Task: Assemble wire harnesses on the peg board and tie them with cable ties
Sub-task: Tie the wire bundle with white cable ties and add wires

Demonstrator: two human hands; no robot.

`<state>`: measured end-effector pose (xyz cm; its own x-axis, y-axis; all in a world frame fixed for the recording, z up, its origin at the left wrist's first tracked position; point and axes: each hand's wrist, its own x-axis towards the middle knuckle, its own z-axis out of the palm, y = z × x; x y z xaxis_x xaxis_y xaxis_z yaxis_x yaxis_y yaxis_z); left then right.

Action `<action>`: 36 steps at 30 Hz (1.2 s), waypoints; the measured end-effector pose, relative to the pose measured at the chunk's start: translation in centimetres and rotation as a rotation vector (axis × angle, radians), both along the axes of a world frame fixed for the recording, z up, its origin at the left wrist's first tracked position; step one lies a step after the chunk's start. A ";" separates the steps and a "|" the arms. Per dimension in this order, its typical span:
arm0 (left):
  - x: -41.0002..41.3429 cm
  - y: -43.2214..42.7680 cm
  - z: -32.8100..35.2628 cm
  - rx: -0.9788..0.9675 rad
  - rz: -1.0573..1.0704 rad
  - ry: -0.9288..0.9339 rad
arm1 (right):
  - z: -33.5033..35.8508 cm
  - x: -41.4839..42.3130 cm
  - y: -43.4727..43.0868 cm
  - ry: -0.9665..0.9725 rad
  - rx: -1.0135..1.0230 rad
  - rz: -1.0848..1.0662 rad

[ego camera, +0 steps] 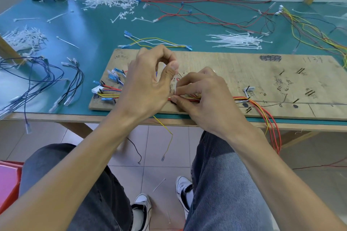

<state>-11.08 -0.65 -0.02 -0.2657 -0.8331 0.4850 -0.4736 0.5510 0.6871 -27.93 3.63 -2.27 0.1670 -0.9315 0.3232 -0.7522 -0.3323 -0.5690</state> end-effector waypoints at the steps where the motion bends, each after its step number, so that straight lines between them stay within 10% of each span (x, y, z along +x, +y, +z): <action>1: 0.2 0.1 0.0 -0.008 -0.009 -0.012 | -0.1 -0.1 0.1 -0.030 -0.009 -0.011; 20: -1.5 0.2 0.9 0.040 0.073 -0.071 | 1.8 0.4 -0.1 0.386 -0.028 -0.036; 27: -0.3 1.5 0.9 -0.238 0.060 -0.262 | 5.6 -7.5 -3.1 -0.050 0.091 -0.292; 36: -0.5 3.2 0.6 -0.521 -0.021 -0.500 | 4.7 -19.3 -11.6 0.070 0.313 -0.638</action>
<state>-11.62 2.57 0.57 -0.5728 -0.5189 0.6345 -0.6484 0.7604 0.0366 -47.21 -7.97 2.43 -0.4308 -0.9018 0.0330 -0.7839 0.3558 -0.5088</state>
